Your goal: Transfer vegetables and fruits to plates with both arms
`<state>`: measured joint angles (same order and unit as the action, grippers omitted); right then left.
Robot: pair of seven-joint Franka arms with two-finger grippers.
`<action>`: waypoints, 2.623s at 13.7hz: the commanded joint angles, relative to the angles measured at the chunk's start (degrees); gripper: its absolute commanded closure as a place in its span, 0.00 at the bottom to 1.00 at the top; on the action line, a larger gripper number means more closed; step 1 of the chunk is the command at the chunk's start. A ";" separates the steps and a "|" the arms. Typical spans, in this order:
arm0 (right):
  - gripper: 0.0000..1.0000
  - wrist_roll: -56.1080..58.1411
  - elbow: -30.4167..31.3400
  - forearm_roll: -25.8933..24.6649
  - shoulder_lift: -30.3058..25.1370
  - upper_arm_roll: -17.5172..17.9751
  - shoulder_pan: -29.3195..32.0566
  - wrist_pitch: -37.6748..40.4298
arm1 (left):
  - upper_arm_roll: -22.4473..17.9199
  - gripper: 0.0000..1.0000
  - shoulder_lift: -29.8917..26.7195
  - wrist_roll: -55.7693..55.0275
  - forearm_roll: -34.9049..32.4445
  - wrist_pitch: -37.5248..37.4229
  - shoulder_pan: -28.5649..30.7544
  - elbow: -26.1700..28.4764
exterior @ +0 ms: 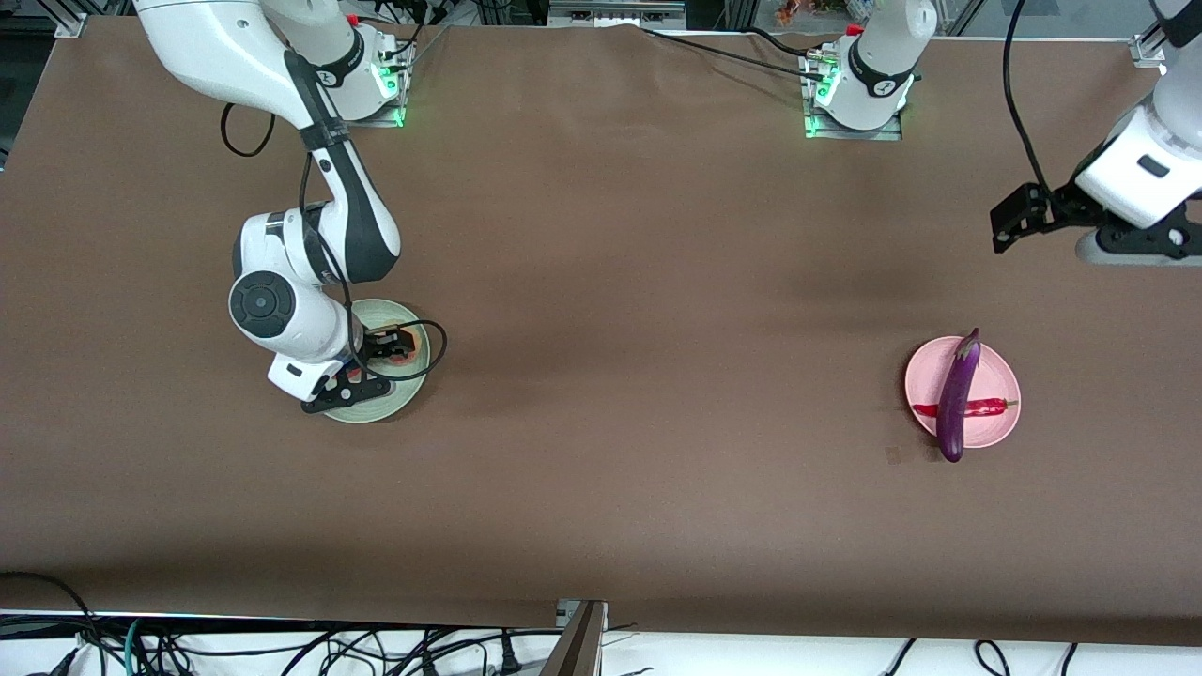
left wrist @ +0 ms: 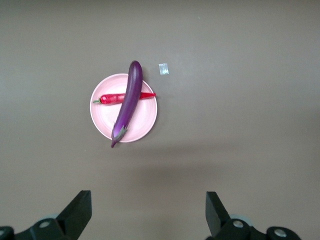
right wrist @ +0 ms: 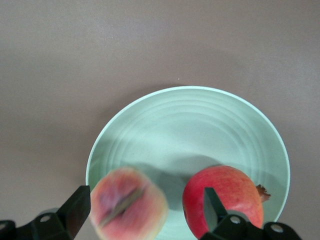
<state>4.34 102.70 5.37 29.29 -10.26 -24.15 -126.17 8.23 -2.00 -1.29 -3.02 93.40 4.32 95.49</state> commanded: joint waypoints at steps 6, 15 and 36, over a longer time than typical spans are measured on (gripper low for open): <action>0.01 0.15 -0.83 1.22 -4.41 0.42 0.59 2.94 | -5.67 0.00 -0.37 2.96 3.81 0.46 -1.50 1.10; 0.00 -5.83 -0.92 0.34 -26.53 -3.53 0.51 24.72 | -7.18 0.00 -0.02 2.43 3.72 -0.76 -3.88 0.49; 0.00 -5.48 -9.18 -7.48 -29.47 12.46 16.94 34.94 | -7.09 0.00 0.86 2.52 2.93 -2.17 -3.88 -1.18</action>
<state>-0.98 95.43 -1.28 -1.12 1.55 -7.57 -92.76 1.59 -1.79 0.62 -0.52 92.63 0.90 95.94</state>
